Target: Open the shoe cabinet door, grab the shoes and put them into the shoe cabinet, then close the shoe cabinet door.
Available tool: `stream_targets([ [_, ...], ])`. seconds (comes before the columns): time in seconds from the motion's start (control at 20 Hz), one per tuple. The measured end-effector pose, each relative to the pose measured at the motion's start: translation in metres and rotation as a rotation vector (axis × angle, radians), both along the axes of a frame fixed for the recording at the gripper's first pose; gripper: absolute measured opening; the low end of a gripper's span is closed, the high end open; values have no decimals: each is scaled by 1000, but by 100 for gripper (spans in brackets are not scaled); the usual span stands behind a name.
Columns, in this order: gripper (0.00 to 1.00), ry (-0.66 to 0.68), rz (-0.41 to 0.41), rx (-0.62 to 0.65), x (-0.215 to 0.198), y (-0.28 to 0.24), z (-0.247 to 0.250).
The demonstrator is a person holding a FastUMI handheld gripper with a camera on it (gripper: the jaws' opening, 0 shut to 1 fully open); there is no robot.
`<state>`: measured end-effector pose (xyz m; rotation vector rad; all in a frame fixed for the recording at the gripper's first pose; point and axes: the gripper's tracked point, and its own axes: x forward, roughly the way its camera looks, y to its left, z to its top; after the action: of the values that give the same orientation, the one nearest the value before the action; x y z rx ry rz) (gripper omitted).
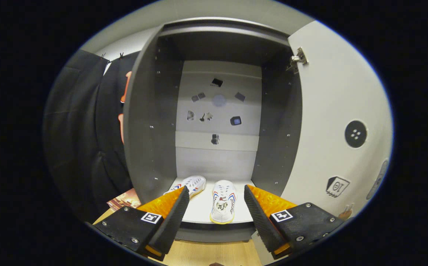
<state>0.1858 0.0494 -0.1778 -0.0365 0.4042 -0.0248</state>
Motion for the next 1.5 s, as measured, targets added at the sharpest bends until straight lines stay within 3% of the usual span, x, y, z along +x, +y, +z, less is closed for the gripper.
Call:
stream_targets([
  [0.35,95,-102,-19,-22,-70,-37,74],
  [0.7,95,-157,-78,16,-146,-85,108],
  [0.9,95,-148,-177,-19,-198,-137,112],
  [1.1,94,-163,-169,26,-242,-153,121],
  [1.5,95,-130,-256,-55,-276,-227,102],
])
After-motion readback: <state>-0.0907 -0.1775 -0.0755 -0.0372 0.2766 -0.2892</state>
